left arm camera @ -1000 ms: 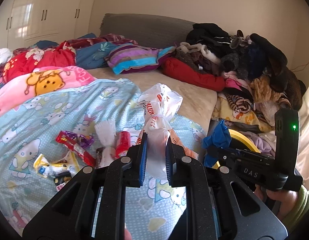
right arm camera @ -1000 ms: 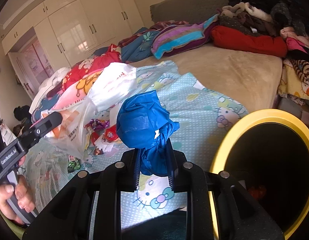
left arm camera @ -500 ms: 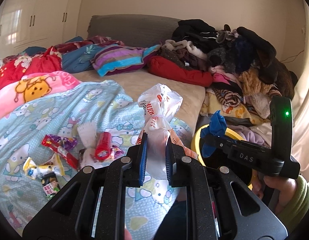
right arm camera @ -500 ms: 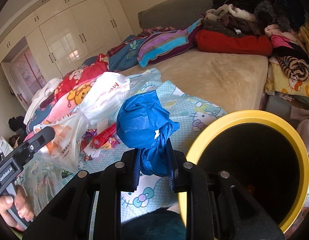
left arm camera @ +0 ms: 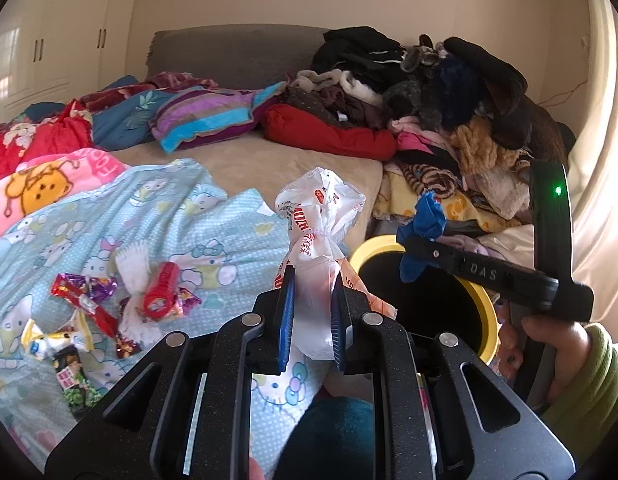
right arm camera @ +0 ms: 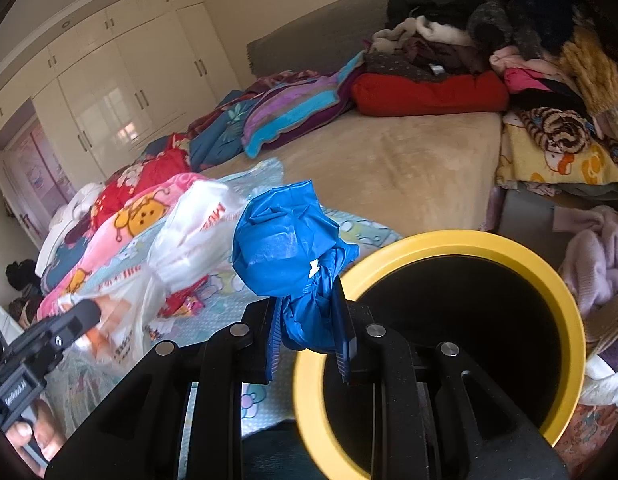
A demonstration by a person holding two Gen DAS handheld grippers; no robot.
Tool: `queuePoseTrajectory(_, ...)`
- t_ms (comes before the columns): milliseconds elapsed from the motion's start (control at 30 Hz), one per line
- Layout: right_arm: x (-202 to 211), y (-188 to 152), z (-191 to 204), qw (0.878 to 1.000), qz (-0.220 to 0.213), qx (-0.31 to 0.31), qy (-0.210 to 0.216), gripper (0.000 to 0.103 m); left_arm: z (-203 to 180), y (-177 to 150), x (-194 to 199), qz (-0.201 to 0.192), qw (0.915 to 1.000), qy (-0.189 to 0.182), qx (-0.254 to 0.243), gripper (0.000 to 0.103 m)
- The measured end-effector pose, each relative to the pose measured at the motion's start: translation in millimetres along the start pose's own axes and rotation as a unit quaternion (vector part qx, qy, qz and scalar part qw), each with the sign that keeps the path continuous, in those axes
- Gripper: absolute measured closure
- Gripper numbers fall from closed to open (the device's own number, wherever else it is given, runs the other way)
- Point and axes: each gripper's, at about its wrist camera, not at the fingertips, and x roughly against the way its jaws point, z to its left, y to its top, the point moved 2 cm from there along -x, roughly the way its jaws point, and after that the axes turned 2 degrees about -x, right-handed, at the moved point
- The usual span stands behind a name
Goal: Collect trash
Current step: 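Carry both bags over the yellow-rimmed bin and open both tools to release them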
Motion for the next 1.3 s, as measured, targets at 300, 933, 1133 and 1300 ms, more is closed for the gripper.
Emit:
queuePoseTrajectory(300, 11.9, 5.6, -27.4, 0.999, -0.015, -0.025, -0.019, 0.082, -21.3, -5.8, -8.2, 0.012, 0.9996, -0.018, -0.017, 0.092)
queuePoseTrajectory(933, 24.7, 10.2, -80.9, 0.995, -0.031, -0.069, -0.057, 0.082, -66.7, -18.7, -41.2, 0.047, 0.9962, -0.049, -0.055, 0.092)
queuePoseTrajectory(1133, 24.5, 6.6, -96.8, 0.994, -0.030, -0.076, -0.074, 0.080, -79.6, -23.8, -54.4, 0.061, 0.9940, -0.059, -0.069, 0.092)
queuePoseTrajectory(1300, 22.0, 1.9, -106.9, 0.993, -0.025, -0.083, -0.085, 0.080, -86.4, -26.5, -64.7, 0.073, 0.9925, -0.063, -0.075, 0.092)
